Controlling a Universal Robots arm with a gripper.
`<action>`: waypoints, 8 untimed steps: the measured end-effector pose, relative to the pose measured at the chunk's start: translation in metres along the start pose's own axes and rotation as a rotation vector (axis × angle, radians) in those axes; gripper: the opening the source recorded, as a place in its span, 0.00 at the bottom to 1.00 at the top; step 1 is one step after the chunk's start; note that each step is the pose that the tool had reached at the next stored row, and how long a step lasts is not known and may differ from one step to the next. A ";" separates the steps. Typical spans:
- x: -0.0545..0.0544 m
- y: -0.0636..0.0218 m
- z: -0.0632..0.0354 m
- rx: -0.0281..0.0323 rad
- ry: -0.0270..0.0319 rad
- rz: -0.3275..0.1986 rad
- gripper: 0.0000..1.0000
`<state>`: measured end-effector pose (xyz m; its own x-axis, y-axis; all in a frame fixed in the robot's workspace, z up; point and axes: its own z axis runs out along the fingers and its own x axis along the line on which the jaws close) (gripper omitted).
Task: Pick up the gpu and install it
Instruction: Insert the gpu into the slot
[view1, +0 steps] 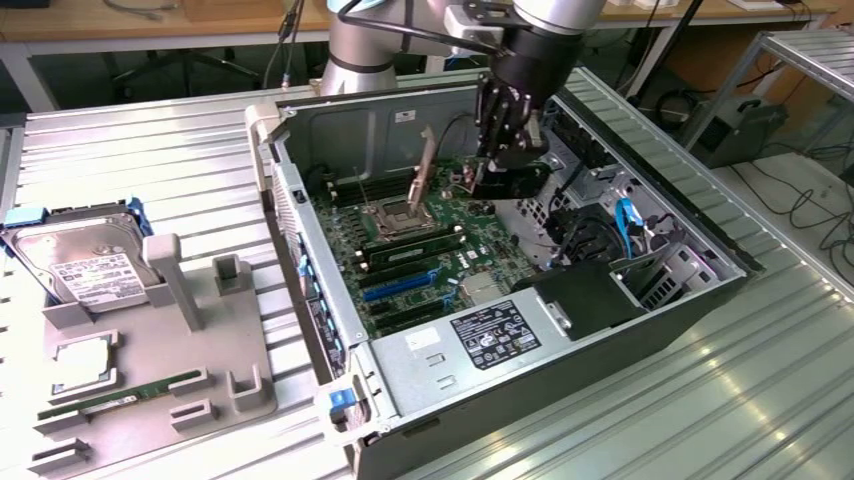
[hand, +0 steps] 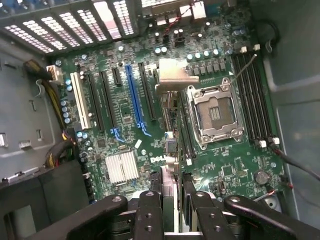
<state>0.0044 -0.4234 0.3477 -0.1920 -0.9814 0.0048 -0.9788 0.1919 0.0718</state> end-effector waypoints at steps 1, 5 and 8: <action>0.000 0.0000 0.0000 0.0001 0.0006 -0.012 0.27; 0.000 0.0000 0.0000 0.0003 0.0024 -0.066 0.27; 0.000 0.0000 0.0001 -0.0016 -0.0094 -0.102 0.27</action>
<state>0.0044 -0.4234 0.3476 -0.0922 -0.9957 -0.0119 -0.9932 0.0911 0.0730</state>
